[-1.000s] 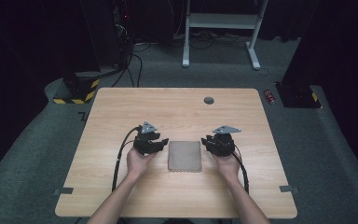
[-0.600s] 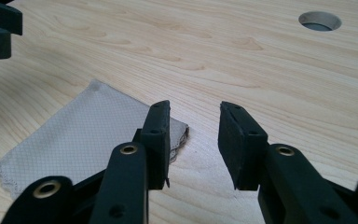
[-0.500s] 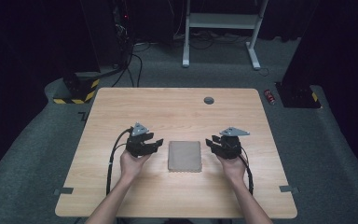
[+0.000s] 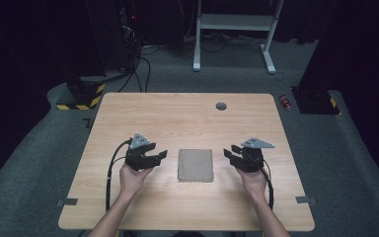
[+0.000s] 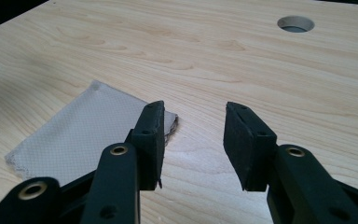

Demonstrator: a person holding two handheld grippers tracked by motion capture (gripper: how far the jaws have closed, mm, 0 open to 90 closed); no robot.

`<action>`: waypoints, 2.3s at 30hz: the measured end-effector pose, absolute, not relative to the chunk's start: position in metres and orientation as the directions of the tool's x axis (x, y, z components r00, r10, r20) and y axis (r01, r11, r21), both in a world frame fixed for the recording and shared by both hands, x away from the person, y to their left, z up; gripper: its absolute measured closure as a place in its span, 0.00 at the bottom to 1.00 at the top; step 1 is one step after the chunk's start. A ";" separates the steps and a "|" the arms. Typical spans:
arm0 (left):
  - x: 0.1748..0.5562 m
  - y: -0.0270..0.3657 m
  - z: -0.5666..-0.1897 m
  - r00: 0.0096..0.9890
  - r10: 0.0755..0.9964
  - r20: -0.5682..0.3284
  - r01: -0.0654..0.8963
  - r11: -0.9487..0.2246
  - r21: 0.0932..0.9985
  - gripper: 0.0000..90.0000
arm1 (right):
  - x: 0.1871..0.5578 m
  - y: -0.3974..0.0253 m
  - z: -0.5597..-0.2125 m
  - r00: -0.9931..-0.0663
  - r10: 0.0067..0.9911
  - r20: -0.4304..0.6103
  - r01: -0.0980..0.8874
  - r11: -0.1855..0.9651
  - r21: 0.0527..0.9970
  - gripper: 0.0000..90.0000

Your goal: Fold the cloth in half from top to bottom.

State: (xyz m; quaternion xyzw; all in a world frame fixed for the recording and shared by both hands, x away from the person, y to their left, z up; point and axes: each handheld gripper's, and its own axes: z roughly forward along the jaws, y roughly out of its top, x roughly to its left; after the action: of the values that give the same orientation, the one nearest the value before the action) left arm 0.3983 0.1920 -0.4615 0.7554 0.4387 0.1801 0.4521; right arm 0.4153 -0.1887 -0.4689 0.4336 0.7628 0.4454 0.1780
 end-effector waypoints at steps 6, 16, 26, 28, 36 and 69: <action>0.387 0.203 -0.459 0.529 0.835 -0.151 0.495 -0.159 0.854 0.43 | 0.406 -0.195 -0.466 -0.560 0.820 0.120 0.494 0.214 0.843 0.64; 0.369 0.221 -0.460 0.507 0.850 -0.146 0.492 -0.146 0.858 0.41 | 0.390 -0.205 -0.460 -0.555 0.827 0.089 0.468 0.223 0.855 0.64; 0.351 0.231 -0.470 0.485 0.864 -0.136 0.521 -0.161 0.838 0.41 | 0.372 -0.217 -0.472 -0.555 0.828 0.085 0.466 0.225 0.856 0.62; 0.350 0.231 -0.473 0.487 0.864 -0.126 0.521 -0.171 0.836 0.41 | 0.370 -0.220 -0.474 -0.549 0.831 0.086 0.469 0.222 0.855 0.62; 0.341 0.238 -0.484 0.463 0.876 -0.134 0.534 -0.155 0.831 0.40 | 0.363 -0.225 -0.484 -0.538 0.839 0.082 0.488 0.230 0.842 0.62; 0.347 0.245 -0.527 0.370 0.929 -0.030 0.609 -0.218 0.763 0.39 | 0.367 -0.236 -0.517 -0.468 0.884 -0.022 0.583 0.327 0.743 0.59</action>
State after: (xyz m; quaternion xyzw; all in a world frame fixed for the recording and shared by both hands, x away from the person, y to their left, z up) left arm 0.3466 0.2454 -0.5275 0.7472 0.5143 0.2247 0.3559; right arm 0.3668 -0.2357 -0.5172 0.4673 0.7848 0.3436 0.2184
